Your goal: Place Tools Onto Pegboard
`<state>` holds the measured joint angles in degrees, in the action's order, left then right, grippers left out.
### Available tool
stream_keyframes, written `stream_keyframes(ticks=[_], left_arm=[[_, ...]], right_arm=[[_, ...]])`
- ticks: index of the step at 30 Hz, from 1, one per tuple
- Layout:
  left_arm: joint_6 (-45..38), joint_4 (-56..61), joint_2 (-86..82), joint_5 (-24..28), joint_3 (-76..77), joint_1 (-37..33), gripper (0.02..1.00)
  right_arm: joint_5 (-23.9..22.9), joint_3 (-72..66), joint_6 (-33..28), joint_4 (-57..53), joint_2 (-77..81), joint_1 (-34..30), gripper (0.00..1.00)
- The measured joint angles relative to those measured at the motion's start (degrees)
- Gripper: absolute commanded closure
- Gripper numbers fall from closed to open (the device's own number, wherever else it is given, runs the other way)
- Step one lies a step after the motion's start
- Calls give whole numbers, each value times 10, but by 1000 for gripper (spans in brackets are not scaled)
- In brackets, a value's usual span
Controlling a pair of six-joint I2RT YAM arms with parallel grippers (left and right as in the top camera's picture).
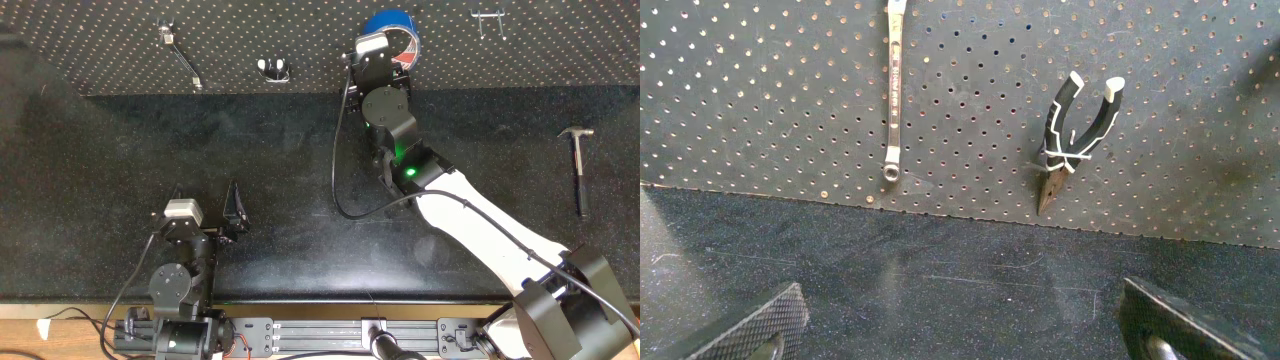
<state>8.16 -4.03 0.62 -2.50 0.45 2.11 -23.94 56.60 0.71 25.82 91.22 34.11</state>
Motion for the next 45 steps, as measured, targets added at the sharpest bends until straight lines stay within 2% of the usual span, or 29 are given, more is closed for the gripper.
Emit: stream_keyframes(ticks=[8, 10, 15, 17, 18, 32, 35, 36, 37, 38, 39, 40, 42, 44, 45], left_arm=[[0, 0, 0, 0, 0, 0, 23], [0, 0, 0, 0, 0, 0, 23], [0, 0, 0, 0, 0, 0, 23], [0, 0, 0, 0, 0, 0, 20], [0, 0, 0, 0, 0, 0, 23], [0, 0, 0, 0, 0, 0, 23], [0, 0, 0, 0, 0, 0, 23], [0, 0, 0, 0, 0, 0, 23], [0, 0, 0, 0, 0, 0, 23], [0, 0, 0, 0, 0, 0, 23], [0, 0, 0, 0, 0, 0, 23], [0, 0, 0, 0, 0, 0, 23], [0, 0, 0, 0, 0, 0, 23], [0, 0, 0, 0, 0, 0, 23], [0, 0, 0, 0, 0, 0, 23]], right_arm=[[0, 0, 0, 15, 9, -4, 919], [0, 0, 0, 15, 9, -4, 836], [-2, 0, -4, 16, 10, -4, 829], [-2, 0, -4, 16, 10, -4, 698], [-2, 0, -6, 16, 9, -4, 689], [5, 0, -9, -59, -2, -1, 687], [7, 3, -9, -127, -40, 1, 656], [16, 5, -8, -176, -55, 1, 562], [31, 9, -3, -245, -69, 1, 426], [38, 7, 3, -289, -83, 1, 360], [52, 11, 30, -413, -107, 1, 275], [54, 8, 43, -450, -118, 1, 242], [89, 11, 96, -602, -146, -11, 154], [156, 5, 165, -732, -192, -55, 1], [209, 5, 194, -774, -228, -87, 25]])
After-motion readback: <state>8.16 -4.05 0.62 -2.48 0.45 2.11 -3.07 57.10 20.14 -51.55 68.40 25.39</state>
